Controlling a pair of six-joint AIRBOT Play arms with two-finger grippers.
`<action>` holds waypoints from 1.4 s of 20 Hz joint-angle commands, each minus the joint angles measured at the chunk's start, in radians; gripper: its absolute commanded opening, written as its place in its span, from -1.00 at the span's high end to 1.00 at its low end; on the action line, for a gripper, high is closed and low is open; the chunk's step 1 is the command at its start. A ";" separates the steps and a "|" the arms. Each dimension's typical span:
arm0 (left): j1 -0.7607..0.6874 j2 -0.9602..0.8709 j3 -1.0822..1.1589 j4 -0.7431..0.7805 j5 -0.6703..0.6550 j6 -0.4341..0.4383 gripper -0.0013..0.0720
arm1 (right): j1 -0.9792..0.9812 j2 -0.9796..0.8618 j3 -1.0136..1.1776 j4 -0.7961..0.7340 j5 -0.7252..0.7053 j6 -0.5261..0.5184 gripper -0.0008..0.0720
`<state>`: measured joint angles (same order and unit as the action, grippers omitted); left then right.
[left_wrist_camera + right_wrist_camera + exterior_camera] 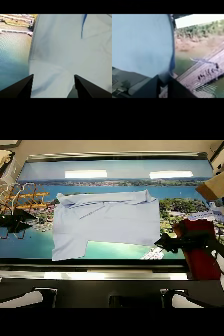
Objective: Fold the clothes and pants, and hang the long-sleeved shirts on hangers.
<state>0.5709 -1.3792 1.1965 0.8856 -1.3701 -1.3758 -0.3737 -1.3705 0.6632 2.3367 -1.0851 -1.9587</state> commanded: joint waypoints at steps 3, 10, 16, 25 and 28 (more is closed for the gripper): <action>0.001 0.001 -0.043 0.023 0.012 0.033 -0.61 | 0.060 0.017 -0.004 -0.014 0.138 0.075 0.87; -0.017 -0.070 -0.268 -0.059 0.259 0.137 -0.61 | 0.060 0.168 -0.004 -0.011 0.045 0.113 0.87; -0.150 -0.184 -0.276 -0.102 0.319 0.172 -0.61 | 0.060 0.254 -0.004 -0.010 0.018 0.149 0.87; -0.208 -0.155 -0.197 -0.283 0.299 0.199 0.92 | 0.060 0.360 0.083 0.112 0.021 0.109 0.88; -0.220 -0.012 0.029 -0.319 0.233 0.176 0.93 | 0.061 0.363 0.340 0.188 0.015 0.092 0.88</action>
<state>0.3611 -1.4895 1.0710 0.6399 -1.0851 -1.1889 -0.3134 -1.0237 0.8230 2.4428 -1.0737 -1.8420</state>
